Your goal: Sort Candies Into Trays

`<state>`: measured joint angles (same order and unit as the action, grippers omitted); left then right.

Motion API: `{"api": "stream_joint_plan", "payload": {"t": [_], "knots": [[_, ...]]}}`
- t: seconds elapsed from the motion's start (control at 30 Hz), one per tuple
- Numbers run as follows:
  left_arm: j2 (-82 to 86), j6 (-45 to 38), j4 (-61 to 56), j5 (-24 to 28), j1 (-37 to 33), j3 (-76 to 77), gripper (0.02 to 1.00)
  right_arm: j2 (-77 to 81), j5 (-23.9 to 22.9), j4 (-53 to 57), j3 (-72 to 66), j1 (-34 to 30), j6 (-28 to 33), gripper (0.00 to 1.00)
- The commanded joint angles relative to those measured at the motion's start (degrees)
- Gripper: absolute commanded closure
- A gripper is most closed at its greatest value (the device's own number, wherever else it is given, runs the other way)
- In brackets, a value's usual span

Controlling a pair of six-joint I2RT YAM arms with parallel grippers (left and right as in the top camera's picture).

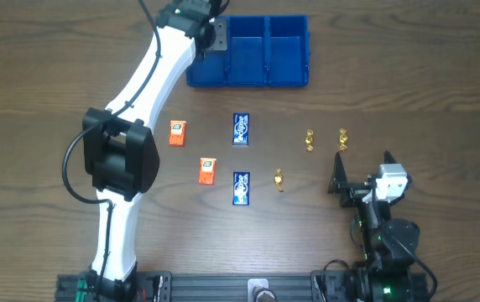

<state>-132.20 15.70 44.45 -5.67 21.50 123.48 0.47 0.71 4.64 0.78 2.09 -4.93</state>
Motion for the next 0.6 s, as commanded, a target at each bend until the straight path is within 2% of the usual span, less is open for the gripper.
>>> {"api": "stream_joint_plan", "payload": {"t": [0.03,0.13,0.23,0.3,0.4,0.6], "knots": [[2.7,0.6,0.8,0.5,-0.8,1.3,0.172,-0.3,0.3,0.1,-0.3,0.1,0.5,0.001],[14.0,0.4,1.1,-3.0,-1.1,-5.8,0.128,-0.3,0.3,0.1,-0.3,0.1,0.5,0.003],[32.1,1.4,-3.3,-3.7,-0.9,-28.4,0.091,-0.3,0.3,0.1,-0.3,0.1,0.5,0.003],[38.0,3.0,-5.5,-3.7,-0.9,-39.9,0.086,-0.3,0.3,0.1,-0.3,0.1,0.5,0.003],[40.4,4.3,-11.1,-2.7,-0.9,-56.0,0.095,-0.3,0.3,0.1,-0.3,0.1,0.5,0.003],[35.2,5.1,-16.3,-0.3,-0.8,-64.0,0.117,-0.3,0.3,0.1,-0.3,0.1,0.5,0.003]]}}
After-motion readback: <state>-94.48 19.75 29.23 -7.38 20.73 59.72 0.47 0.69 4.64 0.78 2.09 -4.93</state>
